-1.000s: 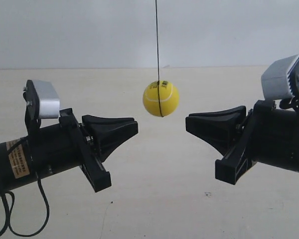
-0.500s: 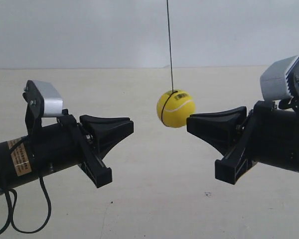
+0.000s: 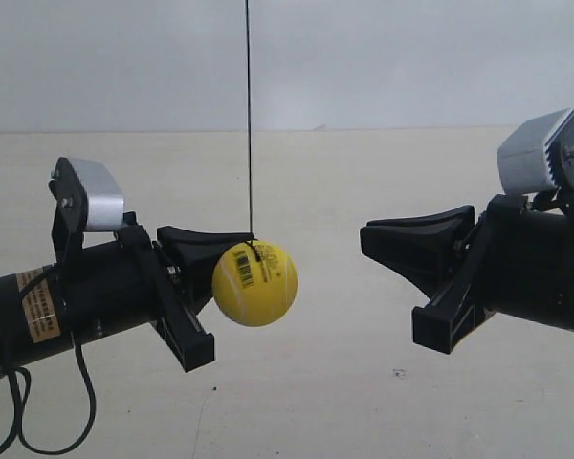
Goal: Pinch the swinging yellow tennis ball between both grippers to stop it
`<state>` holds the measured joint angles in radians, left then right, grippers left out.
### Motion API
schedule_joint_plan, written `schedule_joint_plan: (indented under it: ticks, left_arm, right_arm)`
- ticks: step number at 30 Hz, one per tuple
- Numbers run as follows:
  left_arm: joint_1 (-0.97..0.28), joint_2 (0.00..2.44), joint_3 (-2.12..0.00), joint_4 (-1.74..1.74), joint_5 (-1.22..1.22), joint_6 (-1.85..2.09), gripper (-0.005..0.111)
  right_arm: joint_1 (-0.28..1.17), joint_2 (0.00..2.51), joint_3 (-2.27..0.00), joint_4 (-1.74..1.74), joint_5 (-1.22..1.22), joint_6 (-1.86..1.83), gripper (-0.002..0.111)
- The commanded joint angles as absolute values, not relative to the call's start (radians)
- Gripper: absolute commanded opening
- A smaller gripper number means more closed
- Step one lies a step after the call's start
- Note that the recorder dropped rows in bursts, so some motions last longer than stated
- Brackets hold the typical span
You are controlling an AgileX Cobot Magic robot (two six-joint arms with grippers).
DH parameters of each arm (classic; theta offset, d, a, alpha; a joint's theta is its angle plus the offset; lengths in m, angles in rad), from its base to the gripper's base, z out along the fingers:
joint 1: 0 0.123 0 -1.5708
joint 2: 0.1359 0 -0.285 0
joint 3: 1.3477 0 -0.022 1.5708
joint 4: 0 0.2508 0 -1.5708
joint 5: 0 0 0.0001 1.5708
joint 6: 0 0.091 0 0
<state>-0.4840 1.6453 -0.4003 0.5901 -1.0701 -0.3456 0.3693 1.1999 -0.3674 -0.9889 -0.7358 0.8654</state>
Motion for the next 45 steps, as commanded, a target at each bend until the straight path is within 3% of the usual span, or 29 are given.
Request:
schedule_joint_plan:
  ticks: [1, 33, 45]
  left_arm:
    - [-0.49, 1.647, -0.403, 0.607, -1.082, -0.355, 0.005]
    - [-0.49, 1.647, -0.419, 0.659, -1.152, -0.388, 0.005]
    - [-0.49, 1.647, -0.419, 0.629, -1.054, -0.38, 0.005]
  right_arm:
    - [0.372, 1.198, -0.373, -0.983, -0.736, 0.858, 0.0]
    - [0.372, 1.198, -0.373, -0.991, -0.755, 0.862, 0.0]
    - [0.372, 1.198, -0.373, -0.991, -0.751, 0.862, 0.0]
